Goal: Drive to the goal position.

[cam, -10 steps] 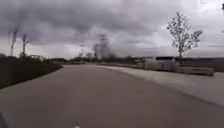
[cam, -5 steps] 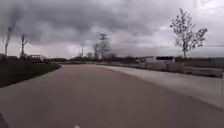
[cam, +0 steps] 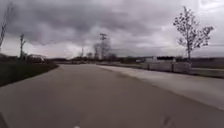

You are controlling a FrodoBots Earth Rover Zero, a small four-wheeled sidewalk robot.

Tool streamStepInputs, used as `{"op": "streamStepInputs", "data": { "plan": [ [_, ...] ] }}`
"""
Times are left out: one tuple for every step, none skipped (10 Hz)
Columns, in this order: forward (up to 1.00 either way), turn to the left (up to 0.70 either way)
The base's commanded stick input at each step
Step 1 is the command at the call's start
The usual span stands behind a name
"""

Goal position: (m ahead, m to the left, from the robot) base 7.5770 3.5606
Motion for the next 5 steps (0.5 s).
{"op": "streamStepInputs", "data": {
  "plan": [
    [1.0, 0.0],
    [1.0, 0.0],
    [1.0, 0.0],
    [1.0, 0.11],
    [1.0, 0.35]
  ]
}}
